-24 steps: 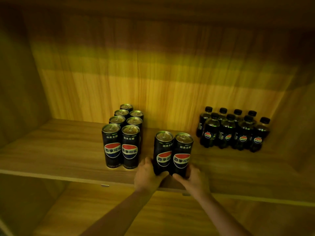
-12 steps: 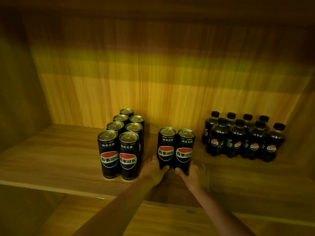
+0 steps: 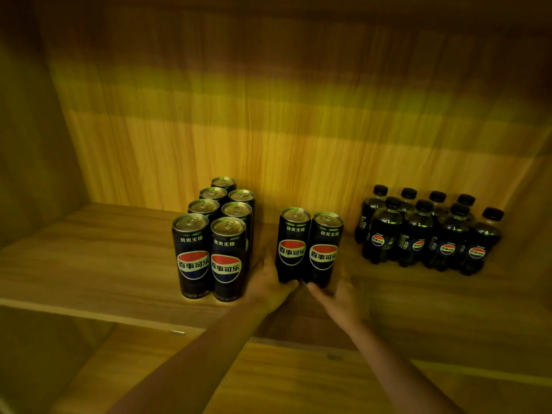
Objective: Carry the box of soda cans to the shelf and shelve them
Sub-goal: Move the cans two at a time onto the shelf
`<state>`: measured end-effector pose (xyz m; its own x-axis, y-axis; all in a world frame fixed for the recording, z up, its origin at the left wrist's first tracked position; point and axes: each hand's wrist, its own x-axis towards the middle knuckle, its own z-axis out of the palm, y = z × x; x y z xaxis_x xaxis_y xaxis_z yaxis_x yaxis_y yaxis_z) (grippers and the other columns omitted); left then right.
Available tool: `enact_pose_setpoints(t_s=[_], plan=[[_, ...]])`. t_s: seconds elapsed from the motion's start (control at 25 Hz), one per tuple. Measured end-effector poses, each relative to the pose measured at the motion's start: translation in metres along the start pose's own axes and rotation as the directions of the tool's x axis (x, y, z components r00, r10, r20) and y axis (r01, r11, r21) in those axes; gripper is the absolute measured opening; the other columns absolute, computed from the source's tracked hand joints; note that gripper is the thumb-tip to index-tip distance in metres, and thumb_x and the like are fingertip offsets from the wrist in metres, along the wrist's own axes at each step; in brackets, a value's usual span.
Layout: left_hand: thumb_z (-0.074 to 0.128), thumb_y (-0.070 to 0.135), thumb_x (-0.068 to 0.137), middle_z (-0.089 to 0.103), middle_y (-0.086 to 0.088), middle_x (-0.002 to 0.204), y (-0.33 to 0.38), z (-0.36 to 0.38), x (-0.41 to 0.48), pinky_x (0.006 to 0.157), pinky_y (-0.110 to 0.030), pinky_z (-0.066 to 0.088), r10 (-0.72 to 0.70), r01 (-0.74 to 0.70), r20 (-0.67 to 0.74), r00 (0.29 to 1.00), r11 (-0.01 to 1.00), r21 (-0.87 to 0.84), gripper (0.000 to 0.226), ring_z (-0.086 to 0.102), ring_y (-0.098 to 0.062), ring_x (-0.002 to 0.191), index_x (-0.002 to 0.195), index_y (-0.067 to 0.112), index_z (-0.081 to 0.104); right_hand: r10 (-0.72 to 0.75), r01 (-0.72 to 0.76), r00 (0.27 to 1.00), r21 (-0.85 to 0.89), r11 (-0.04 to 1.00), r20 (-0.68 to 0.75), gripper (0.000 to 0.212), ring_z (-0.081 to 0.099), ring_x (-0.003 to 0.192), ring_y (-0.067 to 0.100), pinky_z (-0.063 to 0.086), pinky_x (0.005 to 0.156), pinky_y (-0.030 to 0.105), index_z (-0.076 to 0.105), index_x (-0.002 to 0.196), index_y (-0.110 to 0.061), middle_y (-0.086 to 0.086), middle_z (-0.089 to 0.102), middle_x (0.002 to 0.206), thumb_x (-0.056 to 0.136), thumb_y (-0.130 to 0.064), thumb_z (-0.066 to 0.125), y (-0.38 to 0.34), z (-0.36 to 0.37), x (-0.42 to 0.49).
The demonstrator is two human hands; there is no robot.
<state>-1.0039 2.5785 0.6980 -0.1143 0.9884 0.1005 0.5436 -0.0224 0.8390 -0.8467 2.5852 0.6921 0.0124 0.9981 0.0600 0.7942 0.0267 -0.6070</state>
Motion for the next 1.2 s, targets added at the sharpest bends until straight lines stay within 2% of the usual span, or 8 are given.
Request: enact_pose_setpoints(t_s=[0.08,0.16,0.24,0.32,0.48,0.72,0.92,1.2], plan=[[0.070,0.024,0.074,0.033,-0.003,0.148,0.014,-0.004,-0.032,0.112,-0.029,0.025,0.084,-0.078,-0.065,0.994,0.993,0.085,0.094,0.030,-0.020,0.138,0.146,0.021,0.010,-0.029,0.037,0.992,0.060,0.998,-0.125,0.090,0.027,0.138,0.028,0.030,0.111,0.046,0.014,0.145,-0.015,0.009,0.025,0.152,0.077,-0.057,0.055,-0.003,-0.016,-0.015],[0.067,0.025,0.078,0.029,-0.002,0.150,0.033,-0.016,-0.070,0.112,-0.024,0.022,0.284,-0.256,-0.096,0.954,0.939,0.231,0.090,0.026,-0.016,0.140,0.147,0.017,0.010,-0.123,0.139,0.962,0.050,0.989,-0.245,0.079,0.025,0.139,0.026,0.027,0.112,0.041,0.020,0.144,-0.015,0.008,0.027,0.152,0.082,-0.046,0.057,-0.014,-0.036,-0.032],[0.066,0.028,0.078,0.034,-0.004,0.148,0.049,-0.042,-0.101,0.112,-0.027,0.028,0.441,-0.368,-0.120,0.889,0.847,0.383,0.085,0.032,-0.017,0.137,0.146,0.015,0.017,-0.257,0.261,0.924,-0.025,0.965,-0.283,0.068,0.028,0.138,0.023,0.026,0.111,0.038,0.029,0.140,-0.014,0.006,0.033,0.149,0.084,-0.039,0.058,-0.037,-0.057,-0.046],[0.067,0.029,0.078,0.043,-0.007,0.142,0.062,-0.081,-0.115,0.108,-0.029,0.031,0.508,-0.365,-0.169,0.845,0.777,0.513,0.079,0.041,-0.021,0.131,0.143,0.013,0.026,-0.365,0.349,0.895,-0.108,0.931,-0.258,0.062,0.032,0.136,0.023,0.029,0.111,0.038,0.035,0.137,-0.013,0.006,0.038,0.146,0.084,-0.036,0.058,-0.067,-0.075,-0.057],[0.065,0.038,0.079,0.042,-0.010,0.142,0.071,-0.169,-0.125,0.109,-0.035,0.031,0.419,-0.183,-0.223,0.880,0.733,0.655,0.078,0.040,-0.026,0.131,0.142,0.012,0.026,-0.541,0.489,0.830,-0.291,0.822,-0.136,0.062,0.037,0.133,0.026,0.032,0.109,0.039,0.034,0.137,-0.009,0.009,0.041,0.144,0.086,-0.037,0.055,-0.137,-0.087,-0.083],[0.054,0.055,0.081,0.017,-0.012,0.155,0.033,-0.257,-0.141,0.117,-0.045,0.014,0.107,-0.023,-0.052,0.993,0.605,0.796,0.088,0.018,-0.030,0.142,0.146,0.014,0.012,-0.538,0.555,0.825,-0.429,0.713,0.173,0.070,0.031,0.136,0.028,0.025,0.113,0.039,0.027,0.140,-0.009,0.011,0.034,0.148,0.085,-0.039,0.057,-0.208,-0.043,-0.123],[0.053,0.055,0.080,0.012,-0.012,0.156,-0.015,-0.302,-0.181,0.118,-0.044,0.012,0.161,-0.089,-0.016,0.987,0.622,0.778,0.092,0.016,-0.030,0.143,0.147,0.013,0.006,-0.507,0.549,0.833,-0.443,0.709,0.221,0.075,0.033,0.134,0.030,0.025,0.113,0.042,0.025,0.141,-0.008,0.013,0.034,0.147,0.083,-0.044,0.057,-0.249,0.006,-0.164],[0.055,0.050,0.082,0.006,-0.011,0.158,-0.125,-0.369,-0.238,0.118,-0.042,0.006,0.151,-0.223,0.165,0.975,0.618,0.754,0.092,0.007,-0.029,0.145,0.148,0.013,0.004,-0.392,0.458,0.889,-0.430,0.778,0.238,0.076,0.019,0.141,0.027,0.013,0.117,0.041,0.018,0.143,-0.009,0.012,0.019,0.154,0.085,-0.038,0.056,-0.298,0.126,-0.260]])
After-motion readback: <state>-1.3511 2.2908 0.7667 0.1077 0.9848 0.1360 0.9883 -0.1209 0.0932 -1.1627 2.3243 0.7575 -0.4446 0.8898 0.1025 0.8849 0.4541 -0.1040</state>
